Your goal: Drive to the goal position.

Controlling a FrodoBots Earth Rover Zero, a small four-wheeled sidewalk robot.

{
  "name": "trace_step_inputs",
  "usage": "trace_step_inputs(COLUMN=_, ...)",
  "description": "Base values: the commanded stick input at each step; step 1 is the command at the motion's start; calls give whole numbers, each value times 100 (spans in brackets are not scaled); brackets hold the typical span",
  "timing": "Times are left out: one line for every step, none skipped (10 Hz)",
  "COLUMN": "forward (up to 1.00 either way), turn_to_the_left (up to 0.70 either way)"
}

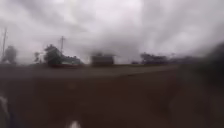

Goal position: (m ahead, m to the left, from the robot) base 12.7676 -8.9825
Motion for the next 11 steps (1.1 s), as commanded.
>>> trace_step_inputs(forward=70, turn_to_the_left=-35)
trace_step_inputs(forward=70, turn_to_the_left=-35)
trace_step_inputs(forward=70, turn_to_the_left=-35)
trace_step_inputs(forward=70, turn_to_the_left=-30)
trace_step_inputs(forward=70, turn_to_the_left=0)
trace_step_inputs(forward=70, turn_to_the_left=0)
trace_step_inputs(forward=70, turn_to_the_left=0)
trace_step_inputs(forward=70, turn_to_the_left=0)
trace_step_inputs(forward=70, turn_to_the_left=0)
trace_step_inputs(forward=70, turn_to_the_left=0)
trace_step_inputs(forward=70, turn_to_the_left=0)
